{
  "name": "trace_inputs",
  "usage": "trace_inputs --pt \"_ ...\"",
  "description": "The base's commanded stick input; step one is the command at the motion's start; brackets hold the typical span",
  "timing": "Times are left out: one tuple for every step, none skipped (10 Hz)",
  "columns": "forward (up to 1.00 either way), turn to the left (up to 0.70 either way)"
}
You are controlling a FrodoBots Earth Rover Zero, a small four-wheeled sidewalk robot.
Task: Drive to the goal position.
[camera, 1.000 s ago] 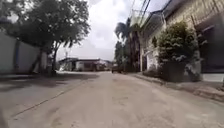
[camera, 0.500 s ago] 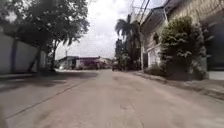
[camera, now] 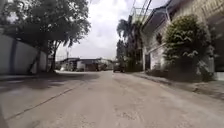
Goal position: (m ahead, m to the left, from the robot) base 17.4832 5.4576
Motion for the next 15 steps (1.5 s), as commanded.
trace_inputs --pt "0.5 -0.45" --pt "0.5 -0.23" --pt "0.5 -0.1" --pt "0.5 0.01" --pt "0.5 0.01" --pt "0.5 0.01" --pt "0.5 0.01" --pt "0.5 0.01" --pt "0.5 0.01" --pt "0.5 0.01" --pt "0.5 0.01" --pt "0.5 0.01" --pt "0.5 0.01" --pt "0.5 0.01" --pt "0.5 0.01"
